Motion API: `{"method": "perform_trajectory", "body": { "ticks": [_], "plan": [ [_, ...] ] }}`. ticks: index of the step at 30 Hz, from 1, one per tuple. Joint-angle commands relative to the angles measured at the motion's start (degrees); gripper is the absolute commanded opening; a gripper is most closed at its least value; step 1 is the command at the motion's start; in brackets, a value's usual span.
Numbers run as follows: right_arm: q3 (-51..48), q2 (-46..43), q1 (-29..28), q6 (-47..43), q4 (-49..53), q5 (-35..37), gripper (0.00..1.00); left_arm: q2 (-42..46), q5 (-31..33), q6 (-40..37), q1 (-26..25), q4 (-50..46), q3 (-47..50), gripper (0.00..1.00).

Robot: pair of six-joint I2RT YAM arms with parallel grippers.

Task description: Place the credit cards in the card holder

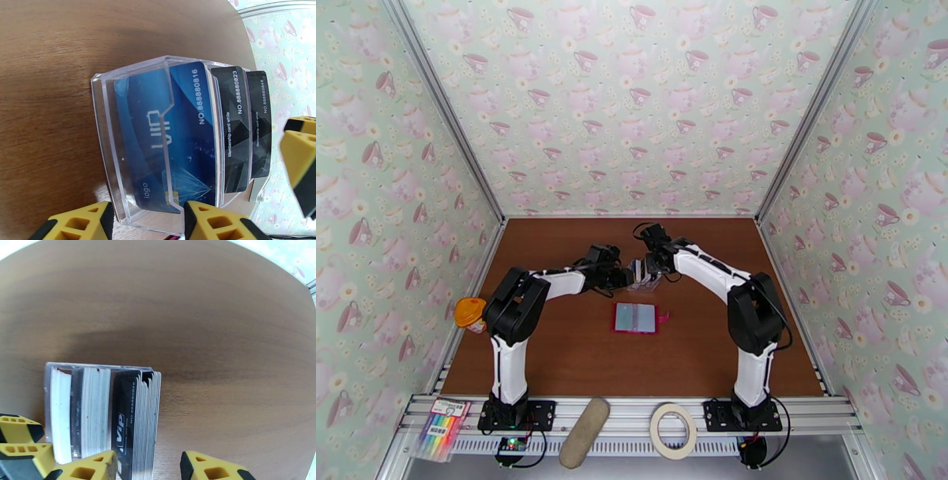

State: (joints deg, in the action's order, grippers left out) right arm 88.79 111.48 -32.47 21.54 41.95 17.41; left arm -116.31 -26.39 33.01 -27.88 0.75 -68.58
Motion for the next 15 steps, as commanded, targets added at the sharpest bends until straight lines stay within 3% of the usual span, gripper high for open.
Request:
{"method": "perform_trajectory", "body": {
  "ticks": [1, 15],
  "plan": [
    [0.7, 0.6, 0.3, -0.9, 0.6, 0.5, 0.49, -2.3, 0.0, -0.5, 0.0, -1.2, -0.1, 0.51],
    [-4.4, -0.1, 0.3, -0.3, -1.9, -1.4, 0.49, -2.7, -0.4, -0.3, 0.1, -1.1, -0.3, 0.51]
  ]
}}
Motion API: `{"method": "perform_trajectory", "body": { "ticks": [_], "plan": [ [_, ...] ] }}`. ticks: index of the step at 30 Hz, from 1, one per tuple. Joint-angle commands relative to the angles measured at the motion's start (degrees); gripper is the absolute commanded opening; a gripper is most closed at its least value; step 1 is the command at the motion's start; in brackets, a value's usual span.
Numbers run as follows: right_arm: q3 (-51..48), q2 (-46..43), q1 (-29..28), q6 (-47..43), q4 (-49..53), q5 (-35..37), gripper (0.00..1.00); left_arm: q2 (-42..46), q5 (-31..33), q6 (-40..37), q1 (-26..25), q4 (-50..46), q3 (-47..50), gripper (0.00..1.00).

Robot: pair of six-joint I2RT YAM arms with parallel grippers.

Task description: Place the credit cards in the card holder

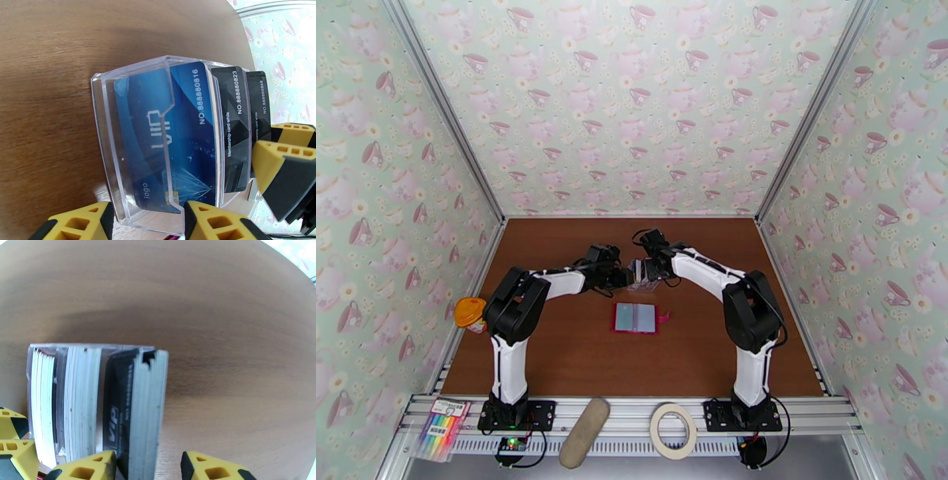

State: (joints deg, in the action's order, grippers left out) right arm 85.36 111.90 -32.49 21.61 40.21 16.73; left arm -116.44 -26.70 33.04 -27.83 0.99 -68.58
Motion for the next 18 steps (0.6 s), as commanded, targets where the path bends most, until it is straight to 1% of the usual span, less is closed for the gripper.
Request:
{"method": "perform_trajectory", "body": {
  "ticks": [1, 18],
  "plan": [
    [-0.9, -0.5, 0.3, -0.3, -0.1, -0.9, 0.49, -2.6, -0.1, -0.3, 0.1, -1.3, -0.3, 0.51],
    [2.5, -0.5, 0.4, -2.0, 3.4, 3.1, 0.48, -2.5, 0.2, 0.0, 0.6, -1.6, 0.0, 0.51]
  ]
}}
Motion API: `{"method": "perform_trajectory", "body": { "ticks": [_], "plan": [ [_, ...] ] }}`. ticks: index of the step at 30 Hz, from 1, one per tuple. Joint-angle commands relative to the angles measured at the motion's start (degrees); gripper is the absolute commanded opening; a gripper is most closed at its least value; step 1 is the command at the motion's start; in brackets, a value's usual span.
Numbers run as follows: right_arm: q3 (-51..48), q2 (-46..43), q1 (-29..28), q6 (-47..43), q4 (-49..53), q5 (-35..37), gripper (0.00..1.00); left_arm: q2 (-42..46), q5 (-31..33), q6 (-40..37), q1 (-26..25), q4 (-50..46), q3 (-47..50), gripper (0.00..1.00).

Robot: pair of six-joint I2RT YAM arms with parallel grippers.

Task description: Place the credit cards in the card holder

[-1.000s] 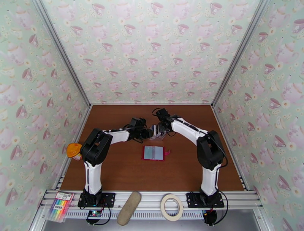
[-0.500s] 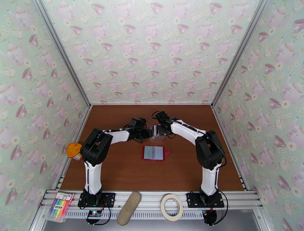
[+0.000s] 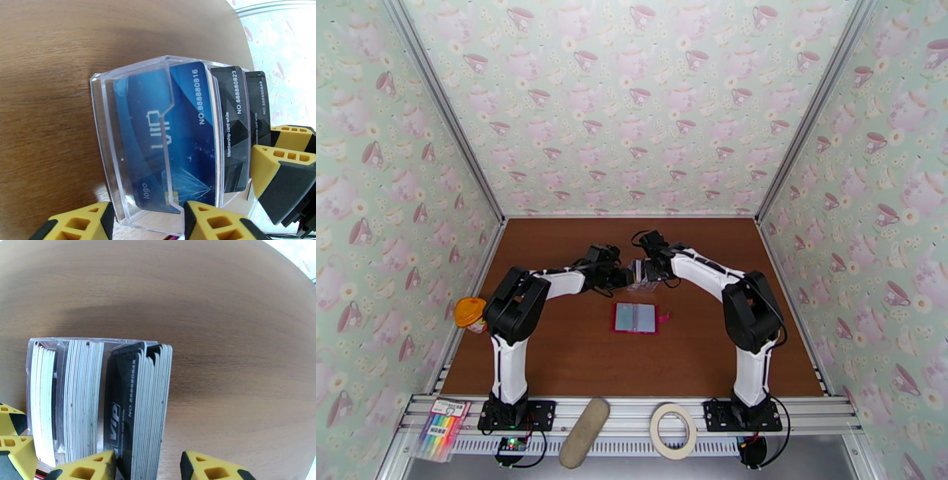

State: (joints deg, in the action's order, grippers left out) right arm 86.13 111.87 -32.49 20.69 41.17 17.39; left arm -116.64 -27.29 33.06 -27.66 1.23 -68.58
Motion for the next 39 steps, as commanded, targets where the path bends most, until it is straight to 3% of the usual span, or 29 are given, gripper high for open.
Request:
{"method": "perform_trajectory", "body": {
  "ticks": [1, 16, 26, 39],
  "plan": [
    [1.9, -0.4, 0.4, -1.1, 2.6, 2.7, 0.48, -2.3, 0.8, 0.0, 0.5, -1.9, 0.1, 0.51],
    [3.3, -1.4, 0.4, -1.2, 3.8, 2.3, 0.4, -2.4, 0.5, 0.4, 1.0, -1.5, 0.4, 0.51],
    [4.2, -1.1, 0.3, -0.9, 2.4, -1.2, 0.45, -2.6, -0.1, 0.6, 1.0, -1.2, 0.3, 0.51],
    [13.5, 6.1, 2.1, -0.3, 4.7, -2.9, 0.46, -2.7, -0.3, 0.7, 1.0, -1.2, 0.2, 0.51]
  ]
}}
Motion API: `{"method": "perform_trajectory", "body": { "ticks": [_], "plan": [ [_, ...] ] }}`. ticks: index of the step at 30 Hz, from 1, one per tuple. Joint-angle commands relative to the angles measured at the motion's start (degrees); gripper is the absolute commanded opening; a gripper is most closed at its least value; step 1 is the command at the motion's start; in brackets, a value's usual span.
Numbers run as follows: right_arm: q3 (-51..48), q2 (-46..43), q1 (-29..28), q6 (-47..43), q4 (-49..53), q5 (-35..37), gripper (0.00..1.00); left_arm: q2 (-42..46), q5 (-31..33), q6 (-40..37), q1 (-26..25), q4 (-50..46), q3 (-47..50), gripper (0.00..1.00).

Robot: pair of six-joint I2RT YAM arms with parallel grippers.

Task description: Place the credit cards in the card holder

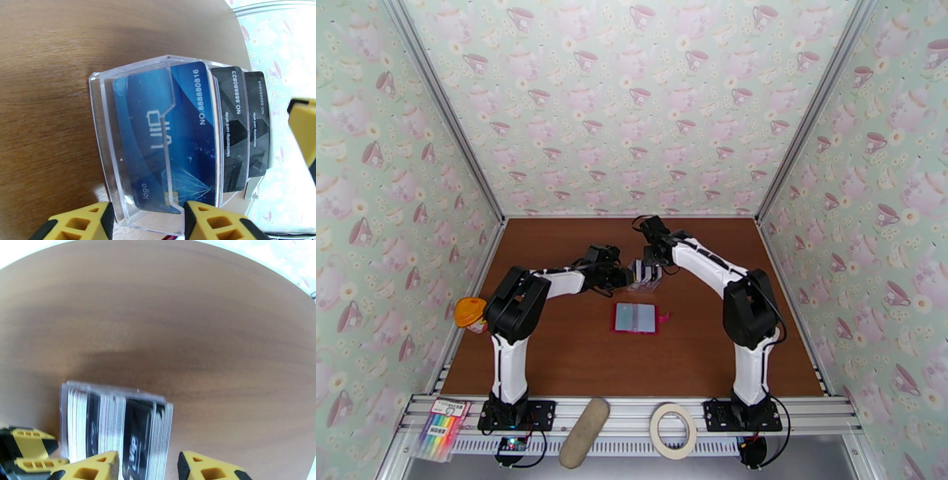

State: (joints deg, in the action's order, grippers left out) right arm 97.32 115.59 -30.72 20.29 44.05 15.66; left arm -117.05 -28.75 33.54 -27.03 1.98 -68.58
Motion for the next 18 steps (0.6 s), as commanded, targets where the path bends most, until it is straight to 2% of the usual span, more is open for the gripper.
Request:
{"method": "perform_trajectory", "body": {
  "ticks": [1, 18],
  "plan": [
    [2.7, 2.7, 0.4, 0.0, 1.9, -1.0, 0.46, -2.3, 1.1, 0.2, 0.4, -2.0, 0.2, 0.51],
    [3.7, 5.0, 0.9, -0.8, 4.2, 2.4, 0.46, -2.2, 1.1, 0.3, 0.4, -2.0, 0.3, 0.51]
  ]
}}
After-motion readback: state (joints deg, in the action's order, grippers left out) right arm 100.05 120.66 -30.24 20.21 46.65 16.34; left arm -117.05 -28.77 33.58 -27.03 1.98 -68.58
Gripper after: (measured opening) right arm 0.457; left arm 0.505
